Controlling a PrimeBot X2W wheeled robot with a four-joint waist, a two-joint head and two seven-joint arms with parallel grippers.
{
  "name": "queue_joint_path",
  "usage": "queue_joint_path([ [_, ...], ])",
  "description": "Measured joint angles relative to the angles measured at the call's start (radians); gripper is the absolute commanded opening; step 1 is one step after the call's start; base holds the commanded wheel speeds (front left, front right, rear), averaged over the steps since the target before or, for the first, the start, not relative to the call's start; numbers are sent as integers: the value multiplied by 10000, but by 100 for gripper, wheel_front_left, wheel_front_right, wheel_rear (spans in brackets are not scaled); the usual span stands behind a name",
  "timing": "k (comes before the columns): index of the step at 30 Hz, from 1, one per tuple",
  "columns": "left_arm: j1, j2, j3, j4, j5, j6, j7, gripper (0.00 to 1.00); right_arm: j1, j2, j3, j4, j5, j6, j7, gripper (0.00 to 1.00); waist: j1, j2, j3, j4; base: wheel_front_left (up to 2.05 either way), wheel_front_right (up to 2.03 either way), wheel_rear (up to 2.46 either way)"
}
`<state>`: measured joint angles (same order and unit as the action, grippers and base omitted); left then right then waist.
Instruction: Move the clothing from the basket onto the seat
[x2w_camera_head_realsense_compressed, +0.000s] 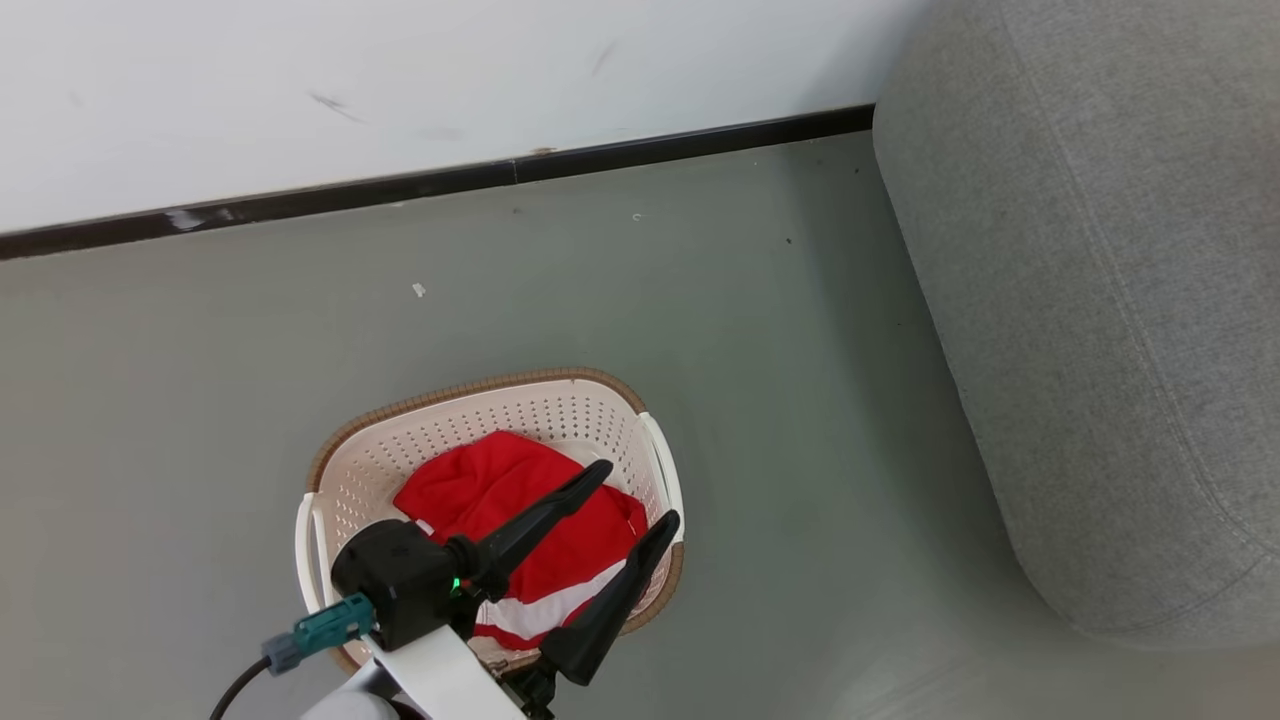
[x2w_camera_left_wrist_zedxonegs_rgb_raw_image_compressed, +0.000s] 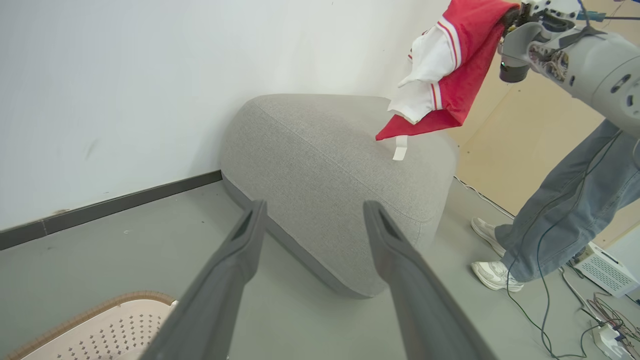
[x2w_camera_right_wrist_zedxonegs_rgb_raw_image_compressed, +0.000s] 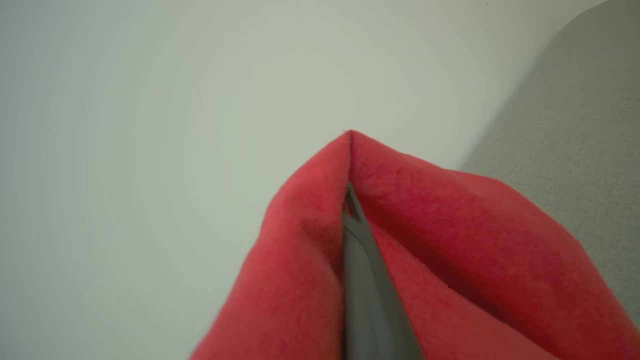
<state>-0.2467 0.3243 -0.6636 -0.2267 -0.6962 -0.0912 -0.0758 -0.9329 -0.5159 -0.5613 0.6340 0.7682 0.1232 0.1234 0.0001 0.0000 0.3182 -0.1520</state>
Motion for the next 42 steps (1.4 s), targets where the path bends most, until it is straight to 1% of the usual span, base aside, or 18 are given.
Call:
queue_joint_path([
  [12, -146, 6, 15, 6, -75, -8, 2, 100, -1343, -130, -1066, 1106, -825, 2, 105, 0, 0, 0, 415, 263, 0, 0, 0],
  [20, -148, -102, 52, -10, -414, -8, 38, 100, -2452, -207, -1954, 1766, -1145, 0, 178, 0, 0, 0, 762, 366, 0, 0, 0],
  [26, -148, -75, 71, -61, -435, -4, 134, 100, -3475, -284, -2610, 2090, -1210, 0, 186, 0, 0, 0, 1075, 394, 0, 0, 0],
  [29, -149, -35, 82, -140, -468, 6, 207, 100, -3599, -311, -2867, 2366, -1390, 2, 186, 0, 0, 0, 1251, 397, 0, 0, 0],
  [36, -149, 100, 61, -265, -500, 100, 512, 100, -3627, -128, -4146, 3453, -1325, 0, 121, 0, 0, 0, 1725, 396, 0, 0, 0],
  [42, -262, 290, 63, -462, -458, 180, 761, 100, -3560, -58, -4592, 3916, -1430, 0, -190, 0, 0, 0, 2174, 367, 0, 0, 0],
])
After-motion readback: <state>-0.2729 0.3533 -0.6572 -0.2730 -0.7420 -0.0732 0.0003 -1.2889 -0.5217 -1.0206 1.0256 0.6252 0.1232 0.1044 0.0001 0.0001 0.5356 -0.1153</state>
